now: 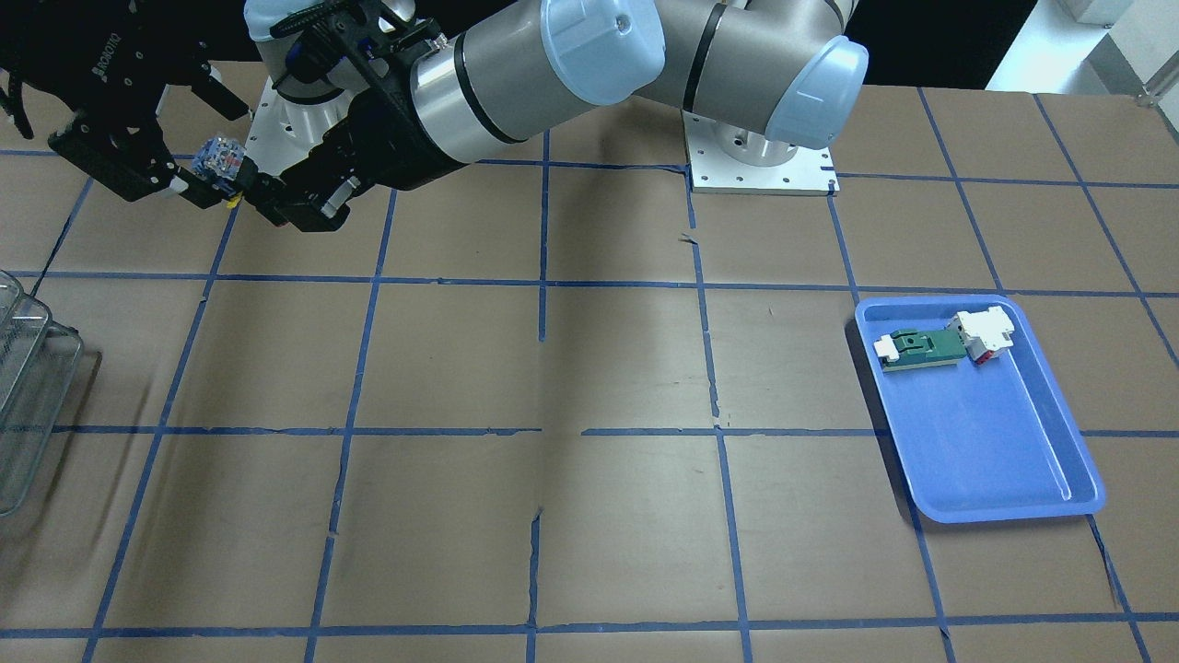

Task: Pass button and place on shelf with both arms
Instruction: 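Grasp the button's red cap with the right gripper while the left gripper holds it, then open the left gripper and withdraw it while the right gripper carries the button, then release the button into the mesh basket with the right gripper while the left retracts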

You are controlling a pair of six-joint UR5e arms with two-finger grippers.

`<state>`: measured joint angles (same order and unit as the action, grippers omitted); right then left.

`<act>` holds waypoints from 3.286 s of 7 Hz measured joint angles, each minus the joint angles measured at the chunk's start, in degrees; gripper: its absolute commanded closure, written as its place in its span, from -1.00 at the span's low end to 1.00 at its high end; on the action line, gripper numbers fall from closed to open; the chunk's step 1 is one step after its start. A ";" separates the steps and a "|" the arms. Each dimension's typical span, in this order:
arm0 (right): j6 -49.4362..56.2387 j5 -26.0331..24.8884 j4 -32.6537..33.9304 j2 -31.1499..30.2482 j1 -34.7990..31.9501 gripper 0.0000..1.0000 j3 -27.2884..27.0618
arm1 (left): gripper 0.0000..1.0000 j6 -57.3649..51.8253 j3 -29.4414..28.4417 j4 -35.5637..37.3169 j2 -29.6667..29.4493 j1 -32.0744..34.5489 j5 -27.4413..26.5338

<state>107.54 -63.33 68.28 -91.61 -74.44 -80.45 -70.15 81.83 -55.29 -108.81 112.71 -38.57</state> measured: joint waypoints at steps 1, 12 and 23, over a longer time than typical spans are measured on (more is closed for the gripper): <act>-0.09 0.42 -0.10 -0.32 -0.03 -0.36 -0.03 | 1.00 0.01 0.06 0.00 0.19 0.13 0.00; -1.52 -3.73 2.48 0.30 0.37 1.00 -0.25 | -1.00 3.47 0.95 -0.70 4.37 0.37 -5.03; 8.61 -20.28 27.78 19.34 31.32 -0.31 -1.00 | -1.00 38.79 12.84 -5.15 14.54 -15.09 -41.08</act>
<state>116.16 -83.61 96.06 -72.27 -43.12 -81.45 -31.36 94.67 -60.44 -94.27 97.62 -79.65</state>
